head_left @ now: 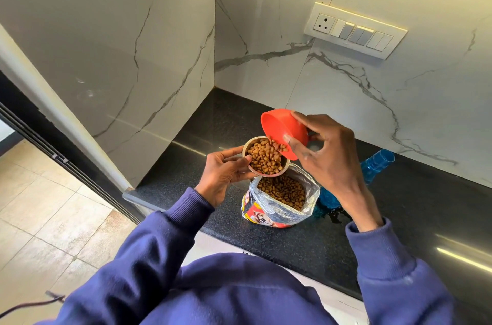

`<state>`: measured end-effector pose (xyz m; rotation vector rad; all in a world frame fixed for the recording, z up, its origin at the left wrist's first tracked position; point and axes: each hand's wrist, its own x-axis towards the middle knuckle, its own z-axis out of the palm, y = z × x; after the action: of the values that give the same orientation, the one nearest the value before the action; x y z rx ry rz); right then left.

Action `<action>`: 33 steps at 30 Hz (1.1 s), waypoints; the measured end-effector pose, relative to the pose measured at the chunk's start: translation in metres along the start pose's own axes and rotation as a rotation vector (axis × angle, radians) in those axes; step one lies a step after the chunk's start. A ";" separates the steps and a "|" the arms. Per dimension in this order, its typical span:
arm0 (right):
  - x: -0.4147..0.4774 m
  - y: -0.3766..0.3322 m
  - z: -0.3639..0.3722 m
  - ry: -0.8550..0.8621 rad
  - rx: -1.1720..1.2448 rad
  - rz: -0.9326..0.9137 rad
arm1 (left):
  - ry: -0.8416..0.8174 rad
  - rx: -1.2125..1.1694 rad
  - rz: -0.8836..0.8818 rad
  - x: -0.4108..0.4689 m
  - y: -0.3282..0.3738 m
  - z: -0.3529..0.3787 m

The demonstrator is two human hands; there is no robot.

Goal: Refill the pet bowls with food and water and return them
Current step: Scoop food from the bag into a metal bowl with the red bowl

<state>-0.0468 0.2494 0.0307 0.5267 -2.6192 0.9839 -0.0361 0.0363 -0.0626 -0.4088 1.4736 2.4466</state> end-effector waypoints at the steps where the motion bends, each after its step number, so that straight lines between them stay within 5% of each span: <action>1: 0.000 -0.001 0.000 0.000 -0.029 -0.018 | 0.008 0.001 -0.001 0.001 0.000 -0.001; 11: 0.004 0.009 0.015 0.129 -0.060 -0.124 | 0.008 0.007 0.001 0.026 0.005 -0.010; 15: 0.004 0.021 0.027 0.244 0.488 0.264 | 0.029 -0.008 -0.012 0.037 0.006 -0.018; 20: 0.000 0.046 0.034 0.361 0.733 0.572 | 0.171 -0.006 -0.026 0.058 0.003 -0.043; 33: -0.023 0.059 0.047 0.371 0.755 0.714 | 0.439 -0.074 -0.218 0.121 -0.052 -0.102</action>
<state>-0.0590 0.2643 -0.0460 -0.4735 -2.0306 2.0635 -0.1192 -0.0218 -0.1952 -1.1180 1.3988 2.3348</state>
